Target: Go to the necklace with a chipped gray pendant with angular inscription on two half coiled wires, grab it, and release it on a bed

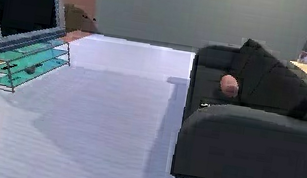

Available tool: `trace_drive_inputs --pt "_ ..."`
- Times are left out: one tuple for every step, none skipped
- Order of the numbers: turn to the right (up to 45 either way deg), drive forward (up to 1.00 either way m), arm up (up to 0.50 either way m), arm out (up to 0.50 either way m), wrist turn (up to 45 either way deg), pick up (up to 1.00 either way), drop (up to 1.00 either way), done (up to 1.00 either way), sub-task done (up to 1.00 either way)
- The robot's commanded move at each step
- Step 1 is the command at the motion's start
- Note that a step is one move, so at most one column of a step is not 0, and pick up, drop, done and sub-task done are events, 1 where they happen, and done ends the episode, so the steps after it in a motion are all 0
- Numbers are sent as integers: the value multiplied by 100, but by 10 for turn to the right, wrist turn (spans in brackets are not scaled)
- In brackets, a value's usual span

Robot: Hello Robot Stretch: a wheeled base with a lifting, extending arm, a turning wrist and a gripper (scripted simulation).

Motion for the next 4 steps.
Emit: trace_drive_inputs --pt "0 100 0 0 0 0 0 0 0" --pt "0 55 0 0 0 0 0 0 0" --pt "0 100 0 0 0 0 0 0 0" --pt "30 0 0 0 0 0 0 0 0"
